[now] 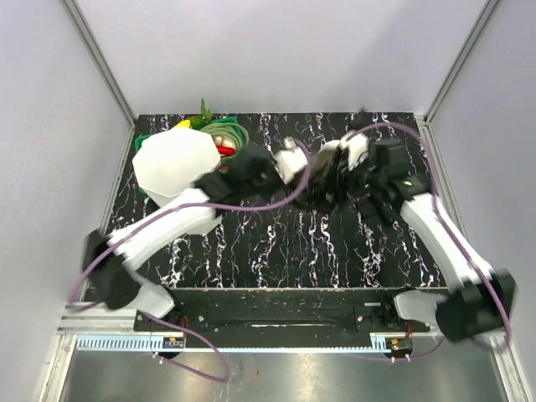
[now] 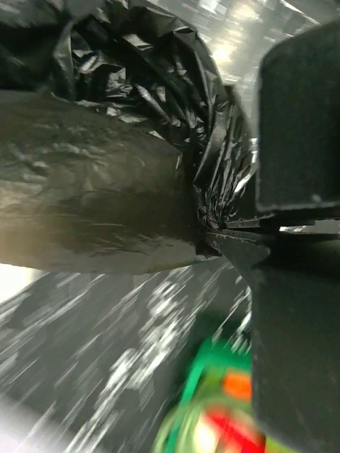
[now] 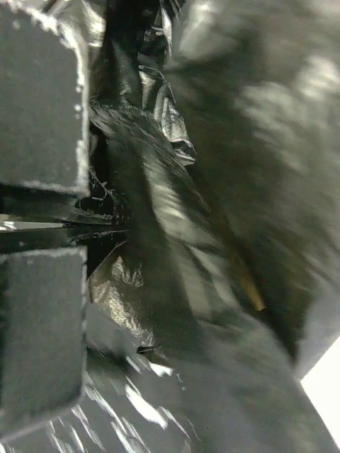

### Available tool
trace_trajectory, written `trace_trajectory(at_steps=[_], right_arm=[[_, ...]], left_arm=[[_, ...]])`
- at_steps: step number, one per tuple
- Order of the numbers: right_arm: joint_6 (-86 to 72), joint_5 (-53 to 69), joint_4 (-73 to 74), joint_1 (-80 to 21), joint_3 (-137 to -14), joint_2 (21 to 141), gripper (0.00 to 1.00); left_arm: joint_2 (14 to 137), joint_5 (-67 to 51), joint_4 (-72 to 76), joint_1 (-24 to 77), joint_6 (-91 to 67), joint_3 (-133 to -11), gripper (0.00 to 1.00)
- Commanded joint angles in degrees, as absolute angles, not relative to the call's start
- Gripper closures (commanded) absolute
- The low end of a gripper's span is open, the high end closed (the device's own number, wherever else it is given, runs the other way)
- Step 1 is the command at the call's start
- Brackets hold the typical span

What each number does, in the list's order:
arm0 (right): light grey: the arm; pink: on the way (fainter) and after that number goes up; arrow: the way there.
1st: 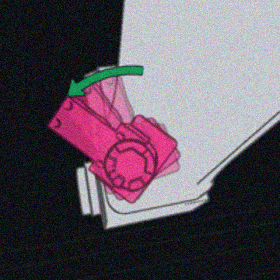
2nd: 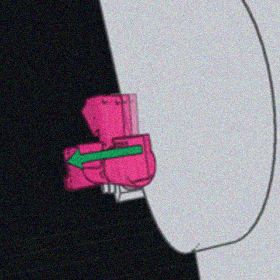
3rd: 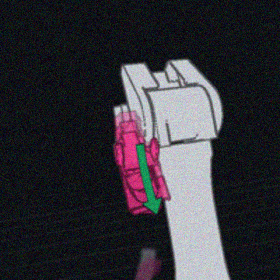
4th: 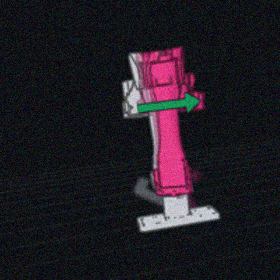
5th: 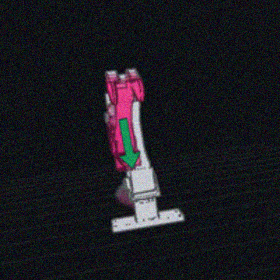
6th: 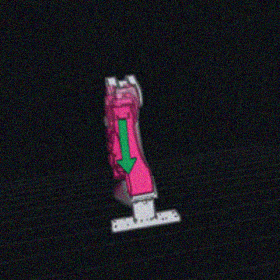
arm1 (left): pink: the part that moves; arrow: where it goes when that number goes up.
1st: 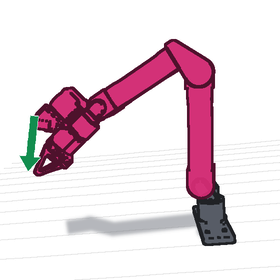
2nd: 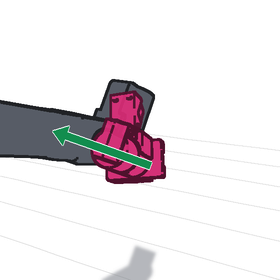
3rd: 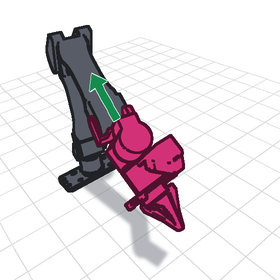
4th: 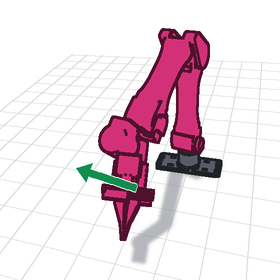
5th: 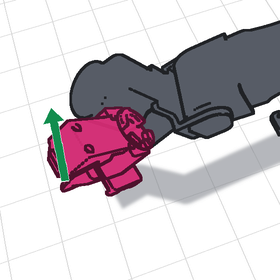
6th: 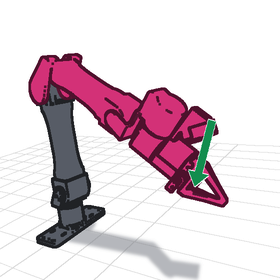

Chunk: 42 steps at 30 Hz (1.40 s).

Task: Put the trash bags into the trash bin
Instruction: Unfold the trash bag at the center of the board.

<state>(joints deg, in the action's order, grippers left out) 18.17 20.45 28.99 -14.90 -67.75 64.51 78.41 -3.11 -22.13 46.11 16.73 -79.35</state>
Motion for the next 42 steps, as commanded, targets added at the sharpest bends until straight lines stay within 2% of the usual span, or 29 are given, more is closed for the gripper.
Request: trace_trajectory(at_steps=[1,5,8,10,12,16,18,21,24,27,31,37,42], right_arm=[[25.83,18.29,37.61,-14.68,-59.24,70.85,1.0],[26.72,15.65,38.75,-14.24,-60.55,69.43,1.0],[26.46,13.71,41.74,-13.28,-67.73,70.31,1.0],[25.76,13.45,43.58,-11.61,-77.21,71.8,1.0],[23.74,11.26,43.86,-9.5,-88.19,74.95,1.0],[16.01,10.55,47.36,-5.46,-116.03,85.14,1.0],[13.98,9.32,50.95,-5.01,-126.86,89.71,1.0],[13.97,12.9,59.3,-5.01,-135.33,95.26,1.0],[12.57,25.26,62.75,-5.53,-127.75,96.42,1.0],[13.26,28.47,59.07,-7.46,-116.14,93.53,1.0],[14.41,28.55,54.5,-8.61,-106.8,88.43,1.0],[15.29,26.73,54.14,-8.53,-104.23,84.11,0.99],[13.63,18.56,52.65,-8.61,-105.64,84.98,0.89]], left_arm=[[85.43,-2.64,-26.97,45.01,20.29,-74.43,1.0],[87.62,-7.99,-32.42,39.21,18.81,-83.47,1.0],[88.85,-10.63,-35.23,35.69,16.97,-93.22,1.0],[90.6,-12.56,-37.25,32.54,13.82,-102.87,1.0],[94.63,-13.44,-39.54,29.2,8.81,-119.02,1.0],[101.24,-11.18,-37.63,23.04,-2.0,-141.03,1.0],[100.64,-4.96,-34.03,21.8,-1.85,-142.65,1.0],[95.99,-5.79,-30.24,21.97,2.27,-132.76,1.0],[92.3,-6.34,-30.76,27.14,8.06,-120.36,1.0],[91.67,-6.05,-32.42,31.72,12.39,-112.6,1.0],[93.6,-10.19,-36.55,32.43,11.69,-112.5,1.0],[94.83,-13.0,-39.64,32.61,12.31,-115.13,1.0],[95.88,-10.39,-39.37,32.61,11.86,-118.91,1.0]])
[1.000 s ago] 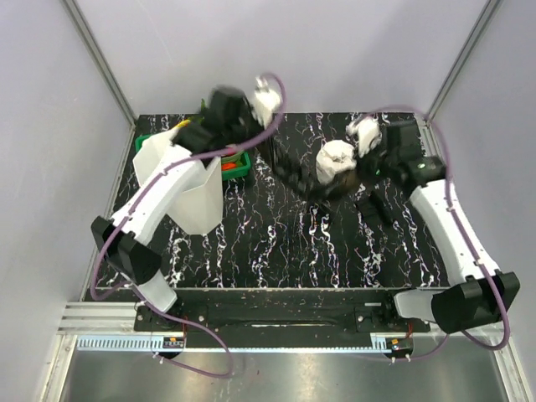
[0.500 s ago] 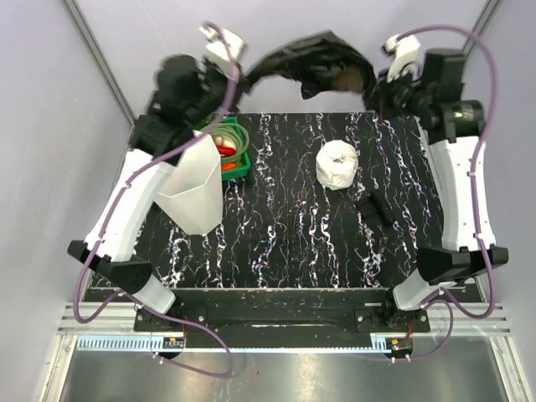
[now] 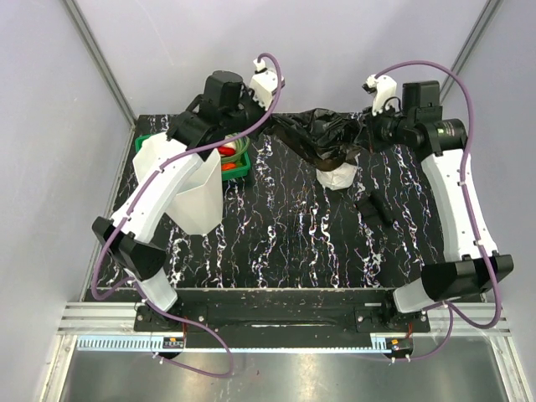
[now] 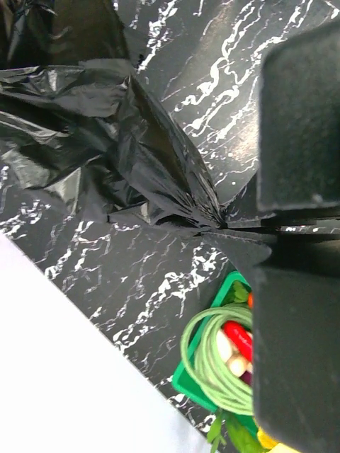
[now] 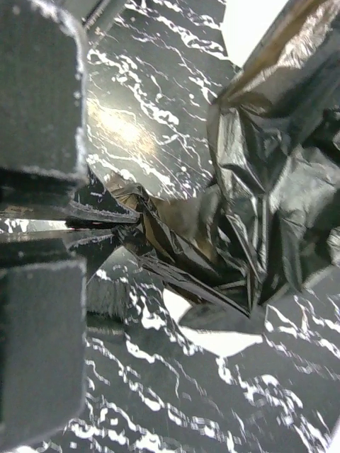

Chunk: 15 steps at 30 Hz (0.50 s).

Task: Put the trash bags into the trash bin
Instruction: Unfold the trash bag at the center of the board.

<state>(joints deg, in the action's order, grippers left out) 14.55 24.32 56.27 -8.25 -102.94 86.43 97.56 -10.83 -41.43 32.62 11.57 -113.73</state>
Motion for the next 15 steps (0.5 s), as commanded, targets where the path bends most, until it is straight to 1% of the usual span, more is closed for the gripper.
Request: trace_trajectory(at_steps=[1,2,3,6,8,10,15], right_arm=[[12.75,17.15,52.56,-8.61,-105.99,85.95,0.89],[12.48,16.79,53.25,-8.61,-107.3,87.09,0.93],[12.48,16.79,53.78,-8.61,-108.45,87.97,0.95],[12.48,17.23,54.05,-8.61,-111.35,89.82,0.98],[12.48,15.3,54.49,-8.7,-113.81,90.61,1.0],[13.97,14.68,54.84,-8.61,-114.43,90.01,1.0],[15.73,18.54,53.44,-8.61,-111.89,85.96,1.0]], left_arm=[[96.67,-8.63,-39.11,32.61,11.6,-119.61,1.0],[97.29,-7.48,-39.37,32.52,11.95,-120.4,0.98],[97.82,-6.08,-39.46,32.52,12.3,-120.76,0.98],[98.52,-3.96,-38.5,32.61,13.44,-120.76,0.98],[98.26,-1.25,-37.45,32.35,14.15,-120.94,0.99],[97.3,1.82,-36.31,31.65,14.24,-120.59,1.0],[92.12,3.24,-31.74,29.88,14.5,-116.9,1.0]])
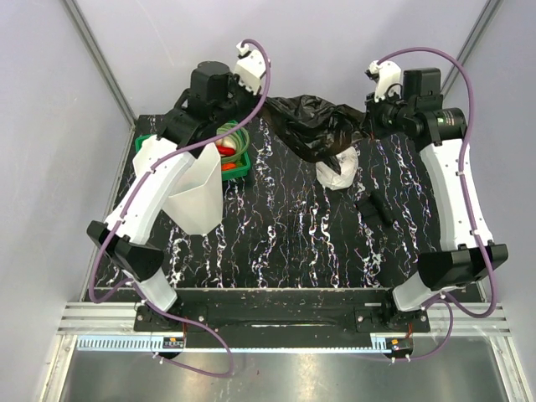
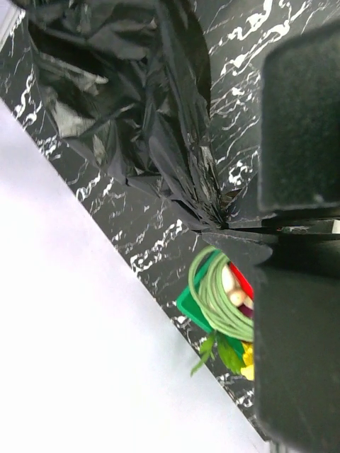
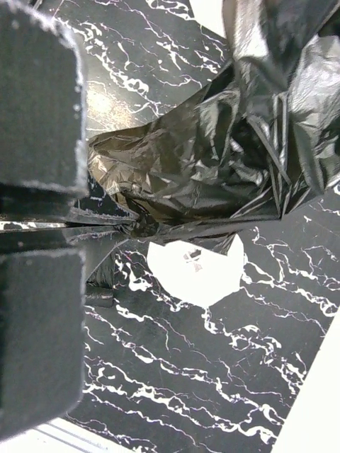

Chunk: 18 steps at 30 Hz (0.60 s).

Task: Put the trash bags into the trash bin
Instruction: Unfold the trash bag at the center of the board.

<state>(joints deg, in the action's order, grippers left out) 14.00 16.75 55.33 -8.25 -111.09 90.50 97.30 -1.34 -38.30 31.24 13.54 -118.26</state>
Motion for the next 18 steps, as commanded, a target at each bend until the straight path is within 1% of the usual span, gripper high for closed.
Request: trace_trajectory(at_steps=[1,6,11,15,18], right_arm=[[15.82,19.33,53.52,-8.61,-111.71,85.26,1.0],[16.43,26.78,55.63,-8.61,-110.92,83.94,0.99],[17.14,33.91,58.27,-8.61,-112.85,84.2,1.0],[17.15,42.61,61.17,-8.7,-120.21,86.91,1.0],[14.25,46.22,61.87,-9.23,-128.2,90.86,1.0]], left_arm=[[91.41,3.86,-31.29,29.8,15.02,-116.72,1.0],[89.48,6.41,-32.16,29.36,17.75,-117.34,1.0],[86.58,6.15,-33.92,28.83,18.98,-116.46,1.0],[82.71,5.98,-34.19,28.65,19.6,-115.66,1.0],[79.81,6.59,-34.19,27.95,19.78,-116.01,1.0]])
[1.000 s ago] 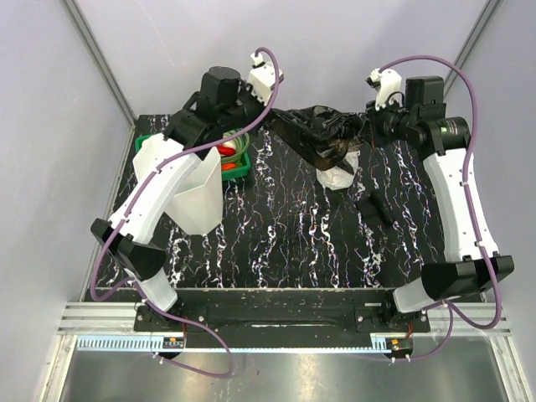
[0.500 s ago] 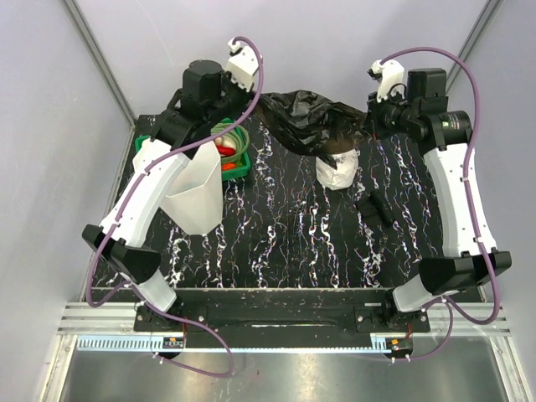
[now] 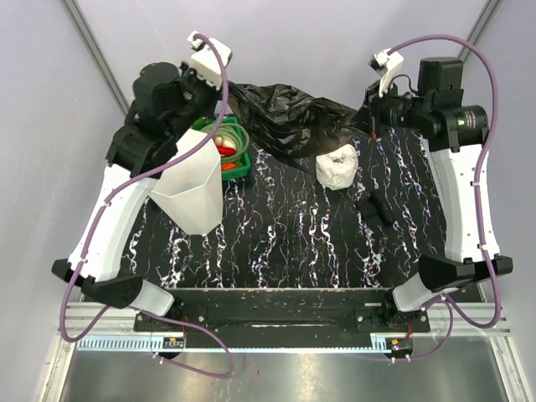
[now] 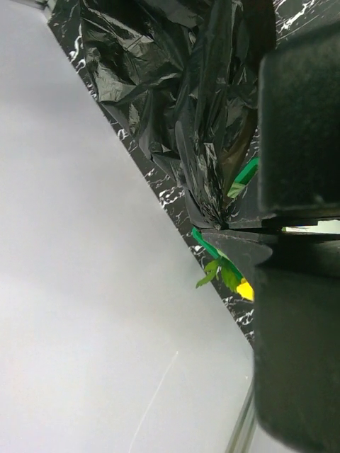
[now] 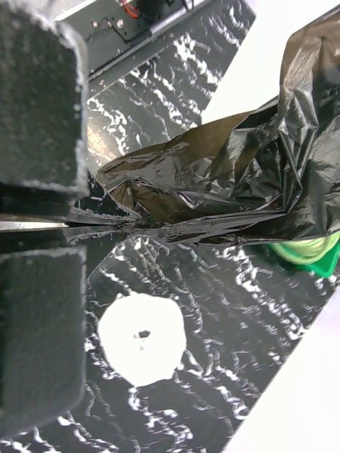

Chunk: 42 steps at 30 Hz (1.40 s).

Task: Put the trash bags into the trash bin
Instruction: Unfold the trash bag at the center of the board.

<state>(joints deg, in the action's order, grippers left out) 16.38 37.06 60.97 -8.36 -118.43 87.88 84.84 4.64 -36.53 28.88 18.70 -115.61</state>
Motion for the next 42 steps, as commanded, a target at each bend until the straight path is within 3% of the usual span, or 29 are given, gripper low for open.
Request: trace_trajectory(at_steps=[1,5,8,13,17,20,26,31,36,37,42], right_arm=[[14.06,47.36,62.83,-9.58,-131.45,92.88,1.0],[11.96,50.01,67.06,-10.46,-146.92,100.53,1.0],[11.86,47.82,67.15,-10.46,-148.37,101.61,1.0],[13.71,45.54,63.02,-10.46,-133.89,95.81,1.0],[17.21,31.67,62.41,-10.37,-121.86,90.2,1.0],[19.33,26.73,56.1,-10.46,-106.23,82.12,1.0],[22.84,27.33,52.82,-10.55,-89.58,73.57,0.51],[24.52,29.08,51.34,-11.33,-88.77,72.78,0.34],[23.56,26.99,45.97,-21.25,-89.82,73.91,0.19],[23.12,26.29,45.1,-22.92,-90.17,74.7,0.08],[23.38,25.15,42.89,-27.68,-91.75,77.51,0.03]], left_arm=[[79.11,6.5,-34.28,27.51,19.51,-116.36,1.0],[76.91,4.57,-34.72,26.19,18.37,-117.24,1.0],[77.34,5.62,-33.93,25.58,19.25,-116.64,1.0],[80.14,2.56,-32.44,25.22,18.02,-111.54,1.0],[84.54,-3.32,-31.73,24.79,14.25,-109.96,1.0],[86.57,-9.83,-31.2,24.79,11.61,-109.25,1.0],[88.77,-24.77,-35.5,25.22,8.35,-114.78,1.0],[90.61,-24.88,-39.1,28.82,7.65,-119.44,1.0],[92.28,-21.28,-40.95,33.04,8.61,-121.2,1.0],[92.72,-20.05,-41.22,33.83,8.87,-121.98,1.0],[95.97,-16.96,-43.06,35.77,9.58,-124.97,1.0]])
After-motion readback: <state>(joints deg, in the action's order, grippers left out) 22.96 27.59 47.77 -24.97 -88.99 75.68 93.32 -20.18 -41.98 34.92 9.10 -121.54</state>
